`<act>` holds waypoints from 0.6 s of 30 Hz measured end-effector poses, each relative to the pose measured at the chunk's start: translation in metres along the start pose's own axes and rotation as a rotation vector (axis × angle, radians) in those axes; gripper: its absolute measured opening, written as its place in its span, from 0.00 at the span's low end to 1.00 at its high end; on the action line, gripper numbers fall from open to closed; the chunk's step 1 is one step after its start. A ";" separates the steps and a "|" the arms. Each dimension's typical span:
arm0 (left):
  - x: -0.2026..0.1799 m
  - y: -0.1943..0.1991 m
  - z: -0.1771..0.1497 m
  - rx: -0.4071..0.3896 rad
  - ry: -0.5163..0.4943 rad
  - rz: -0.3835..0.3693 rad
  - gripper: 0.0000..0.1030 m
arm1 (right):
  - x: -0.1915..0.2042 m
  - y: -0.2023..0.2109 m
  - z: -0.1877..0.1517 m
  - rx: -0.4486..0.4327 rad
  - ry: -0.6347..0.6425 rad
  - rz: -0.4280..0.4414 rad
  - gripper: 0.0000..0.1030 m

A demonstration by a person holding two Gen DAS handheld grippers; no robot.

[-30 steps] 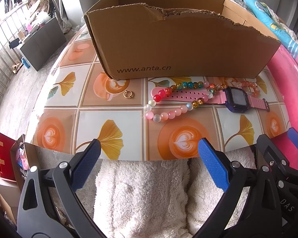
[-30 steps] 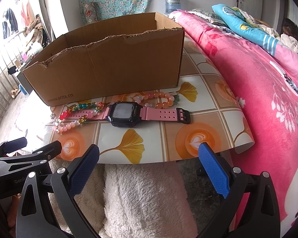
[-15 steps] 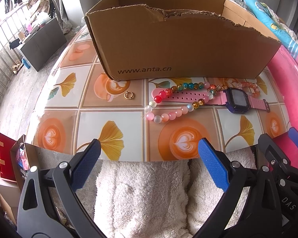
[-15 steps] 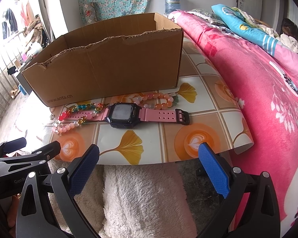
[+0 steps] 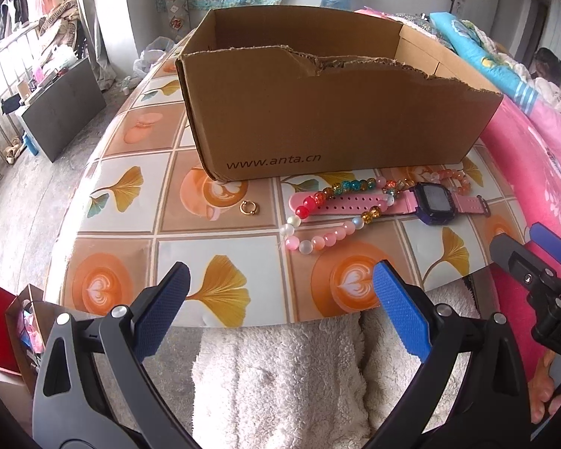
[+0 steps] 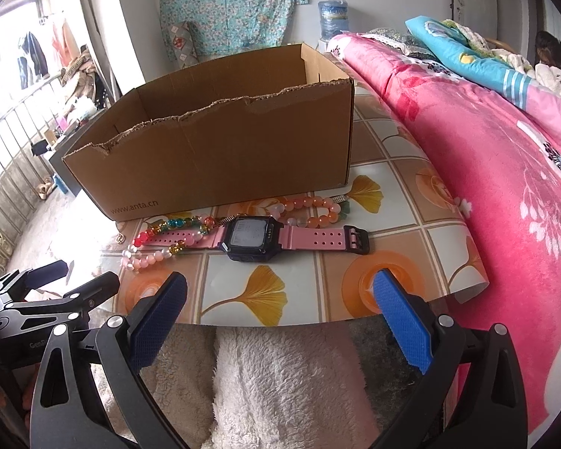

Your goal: Organize jewelry

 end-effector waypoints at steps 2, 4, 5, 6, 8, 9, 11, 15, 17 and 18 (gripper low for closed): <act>0.004 0.001 0.003 -0.020 -0.002 -0.066 0.92 | 0.004 0.001 0.003 -0.024 -0.001 0.035 0.94; 0.005 0.003 0.005 -0.025 0.015 -0.161 0.92 | 0.010 0.001 0.005 -0.039 0.005 0.067 0.90; 0.007 0.003 0.007 -0.017 0.035 -0.187 0.92 | 0.013 0.001 0.006 -0.042 0.008 0.081 0.89; 0.008 0.004 0.010 -0.008 0.052 -0.200 0.92 | 0.016 0.000 0.006 -0.044 0.009 0.098 0.87; 0.009 0.000 0.012 0.004 0.065 -0.212 0.92 | 0.019 -0.004 0.008 -0.044 0.009 0.122 0.80; 0.009 -0.002 0.015 0.000 0.063 -0.210 0.92 | 0.021 -0.006 0.009 -0.043 0.010 0.133 0.76; 0.011 -0.004 0.020 -0.026 0.049 -0.173 0.92 | 0.026 -0.010 0.011 -0.040 0.012 0.159 0.69; 0.008 -0.013 0.027 -0.056 -0.021 -0.107 0.92 | 0.038 -0.018 0.017 -0.030 0.020 0.223 0.61; 0.009 -0.015 0.029 -0.063 -0.043 -0.092 0.91 | 0.045 -0.022 0.019 -0.021 0.017 0.260 0.54; 0.007 -0.017 0.030 -0.066 -0.055 -0.092 0.85 | 0.048 -0.025 0.021 -0.013 0.012 0.279 0.53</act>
Point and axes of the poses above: each gripper's, at about its wrist camera, not at the fingertips, and y roughly against the way its jaws point, x to its left, z to its top, the point moved 9 cm from there along -y, roughly the way its jaws point, and after that the axes turned 4 degrees about y, right-handed, at the moved point
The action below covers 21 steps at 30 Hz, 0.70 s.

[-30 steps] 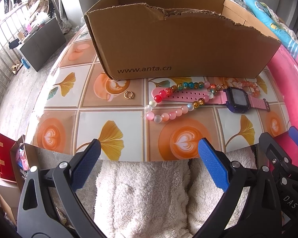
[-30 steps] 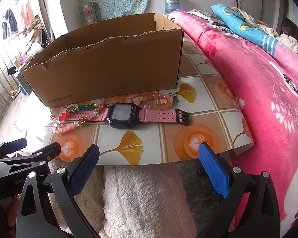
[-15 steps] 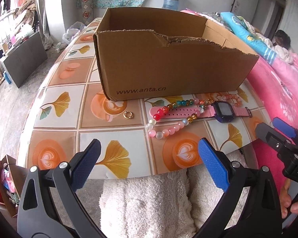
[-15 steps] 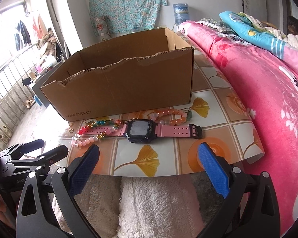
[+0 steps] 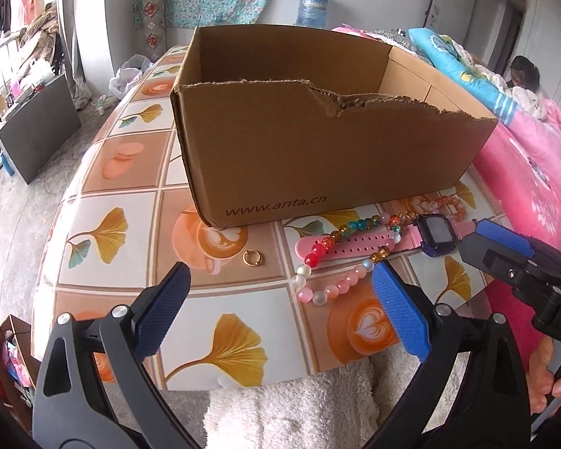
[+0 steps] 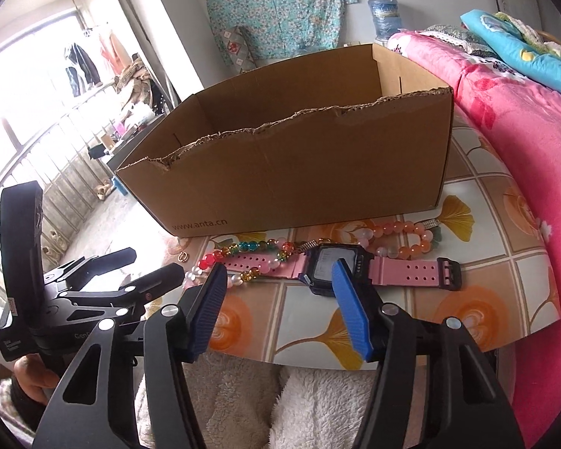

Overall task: Organize jewelry
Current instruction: 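Close the left gripper on the multicolour bead bracelet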

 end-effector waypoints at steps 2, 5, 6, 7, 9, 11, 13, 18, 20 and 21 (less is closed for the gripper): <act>-0.002 -0.006 -0.001 0.015 -0.025 0.010 0.66 | 0.005 -0.007 0.002 0.018 -0.009 0.033 0.46; -0.003 -0.016 -0.003 0.040 -0.048 0.004 0.49 | 0.009 -0.020 0.003 0.054 -0.019 0.055 0.39; -0.004 -0.018 -0.005 0.046 -0.055 -0.002 0.45 | 0.010 -0.024 0.003 0.067 -0.025 0.058 0.37; -0.005 -0.020 -0.005 0.050 -0.065 -0.004 0.41 | 0.010 -0.028 0.003 0.079 -0.033 0.060 0.35; -0.009 -0.024 -0.006 0.055 -0.090 -0.008 0.35 | 0.009 -0.034 0.005 0.097 -0.036 0.049 0.34; -0.011 -0.026 -0.008 0.060 -0.107 -0.013 0.32 | 0.010 -0.040 0.008 0.110 -0.019 0.031 0.33; -0.013 -0.028 -0.012 0.072 -0.112 -0.023 0.27 | 0.012 -0.047 0.012 0.124 0.008 0.011 0.31; -0.017 -0.029 -0.014 0.059 -0.109 -0.041 0.26 | 0.013 -0.064 0.017 0.179 0.073 -0.050 0.19; -0.017 -0.028 -0.014 0.057 -0.103 -0.052 0.26 | 0.014 -0.070 0.018 0.208 0.078 -0.051 0.18; -0.018 -0.029 -0.013 0.056 -0.100 -0.057 0.26 | 0.015 -0.072 0.018 0.220 0.085 -0.051 0.18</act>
Point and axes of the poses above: each gripper's, at about its wrist camera, not at the fingertips, and y roughly against the way its jaws point, x to its left, z to its top, the point moved 9 cm from there along -y, roughly the way its jaws point, and after that the axes turned 4 degrees about y, right-handed, at the moved point
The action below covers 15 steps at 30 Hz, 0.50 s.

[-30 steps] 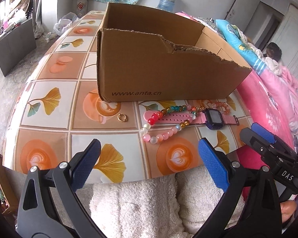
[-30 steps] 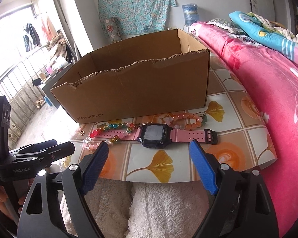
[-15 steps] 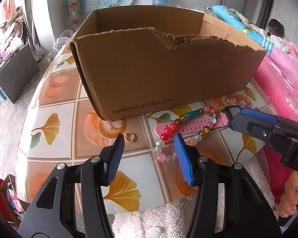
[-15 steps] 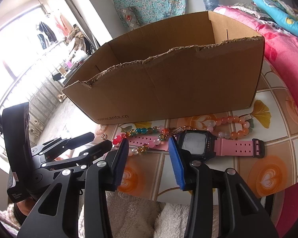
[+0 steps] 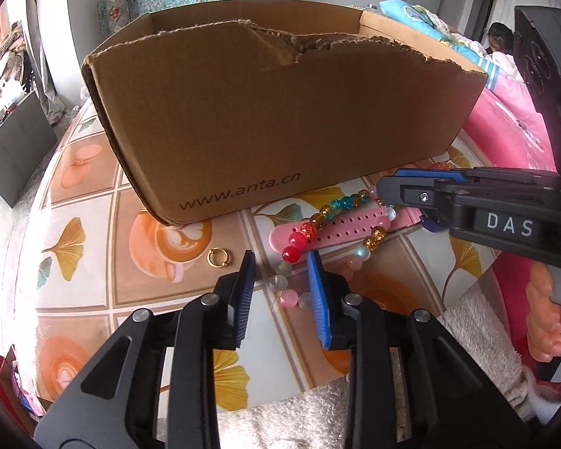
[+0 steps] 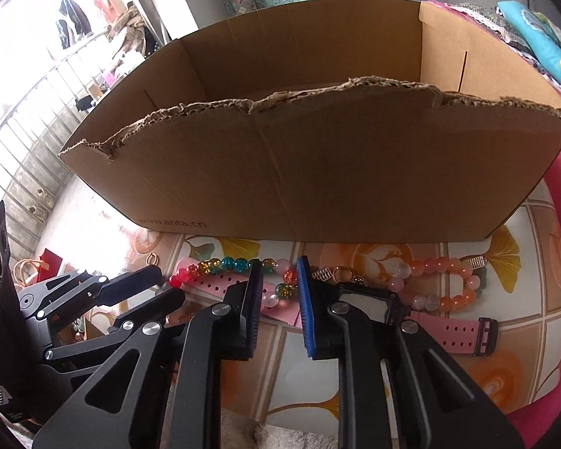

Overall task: Organize jewelry
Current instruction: 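Close the left gripper on the multicolour bead bracelet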

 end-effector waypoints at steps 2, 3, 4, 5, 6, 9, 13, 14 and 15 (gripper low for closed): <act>0.000 0.000 0.000 -0.002 0.008 -0.009 0.26 | 0.002 -0.003 0.002 0.022 0.026 -0.018 0.18; -0.001 0.000 0.001 -0.003 0.009 -0.014 0.26 | 0.003 -0.006 0.002 0.034 0.036 -0.025 0.18; -0.001 0.000 0.000 -0.004 0.010 -0.018 0.26 | 0.004 -0.007 0.001 0.046 0.044 -0.035 0.18; -0.002 0.000 0.000 -0.004 0.010 -0.022 0.26 | 0.005 -0.009 0.001 0.058 0.047 -0.039 0.18; -0.003 0.000 0.001 -0.004 0.012 -0.024 0.26 | 0.007 -0.013 0.003 0.065 0.046 -0.038 0.18; -0.003 -0.001 0.002 -0.007 0.018 -0.021 0.26 | 0.009 -0.015 0.008 0.066 0.055 -0.045 0.10; 0.000 -0.002 0.003 -0.013 0.036 -0.025 0.11 | 0.015 -0.012 0.011 0.046 0.082 -0.052 0.10; 0.001 -0.002 0.004 -0.014 0.044 -0.030 0.11 | 0.017 -0.010 0.012 0.037 0.087 -0.051 0.10; 0.001 -0.001 0.005 -0.018 0.045 -0.026 0.09 | 0.022 -0.009 0.011 0.026 0.092 -0.052 0.10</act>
Point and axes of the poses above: each gripper's, at about its wrist camera, not at the fingertips, and y roughly against the way its jaws point, x to its left, z to its top, the point moved 9 cm from there along -y, roughly the way its jaws point, and after that the axes turned 4 degrees about y, right-handed, at the moved point
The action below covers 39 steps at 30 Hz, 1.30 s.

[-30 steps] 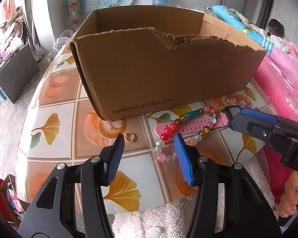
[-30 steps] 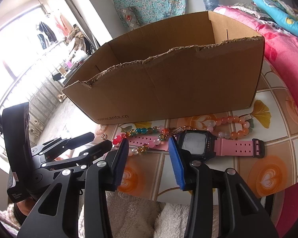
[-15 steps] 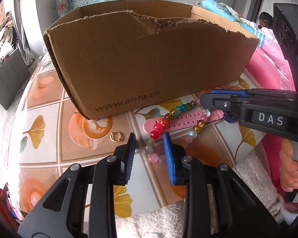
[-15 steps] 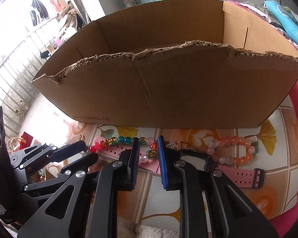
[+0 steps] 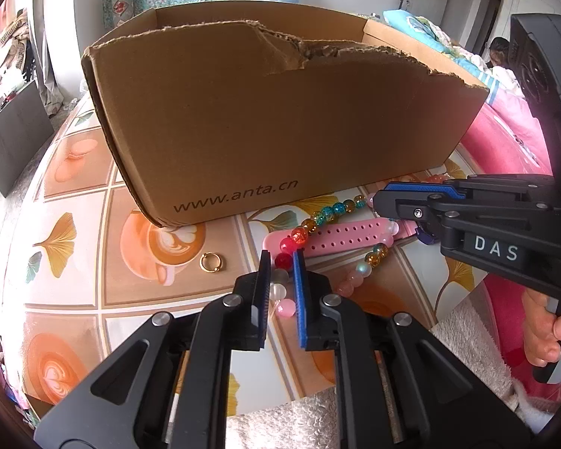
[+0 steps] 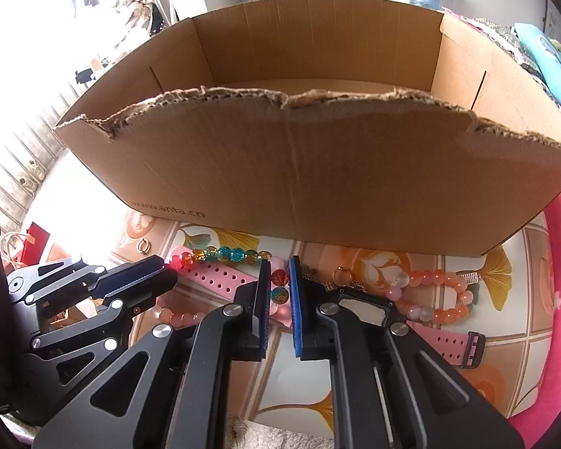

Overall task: Organize jewelry
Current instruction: 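Close the left gripper on the multicolour bead bracelet, then lift the bead bracelet into the box and open the left gripper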

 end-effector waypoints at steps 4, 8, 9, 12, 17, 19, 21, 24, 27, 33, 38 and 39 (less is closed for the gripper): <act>-0.001 0.010 0.005 -0.031 -0.008 -0.002 0.08 | 0.006 0.013 0.001 -0.044 0.000 0.011 0.10; -0.006 0.029 0.012 -0.074 -0.012 -0.018 0.08 | 0.006 0.038 -0.002 -0.098 -0.002 0.031 0.10; -0.008 0.035 0.014 -0.088 -0.014 -0.021 0.08 | 0.004 0.047 -0.006 -0.111 -0.001 0.037 0.10; -0.014 0.057 0.023 -0.117 -0.002 -0.064 0.08 | 0.005 0.073 -0.004 -0.162 0.016 0.053 0.10; -0.023 0.107 0.061 -0.218 -0.045 -0.128 0.08 | 0.015 0.127 0.026 -0.308 0.111 0.079 0.09; -0.026 0.122 0.087 -0.260 -0.065 -0.136 0.08 | 0.016 0.142 0.048 -0.358 0.145 0.094 0.10; -0.024 0.127 0.116 -0.270 -0.076 -0.110 0.08 | 0.014 0.149 0.075 -0.389 0.168 0.116 0.10; -0.014 0.111 0.157 -0.246 -0.075 -0.043 0.08 | 0.005 0.131 0.120 -0.357 0.169 0.147 0.10; 0.001 0.078 0.186 -0.162 -0.053 -0.020 0.08 | -0.011 0.086 0.155 -0.232 0.122 0.208 0.10; 0.033 0.001 0.202 0.038 -0.078 0.095 0.08 | -0.027 -0.013 0.185 0.043 0.016 0.286 0.10; 0.047 -0.037 0.195 0.163 -0.119 0.202 0.09 | -0.029 -0.067 0.187 0.211 -0.086 0.344 0.10; 0.047 -0.038 0.196 0.167 -0.117 0.198 0.13 | -0.028 -0.073 0.187 0.224 -0.091 0.349 0.10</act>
Point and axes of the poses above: each gripper's, at about its wrist camera, not at the fingertips, and y roughly against the way its jaws point, x to its left, z to its top, the point moved 9 cm from there along -y, roughly the way its jaws point, and after that the axes turned 4 degrees about y, right-handed, at the moved point
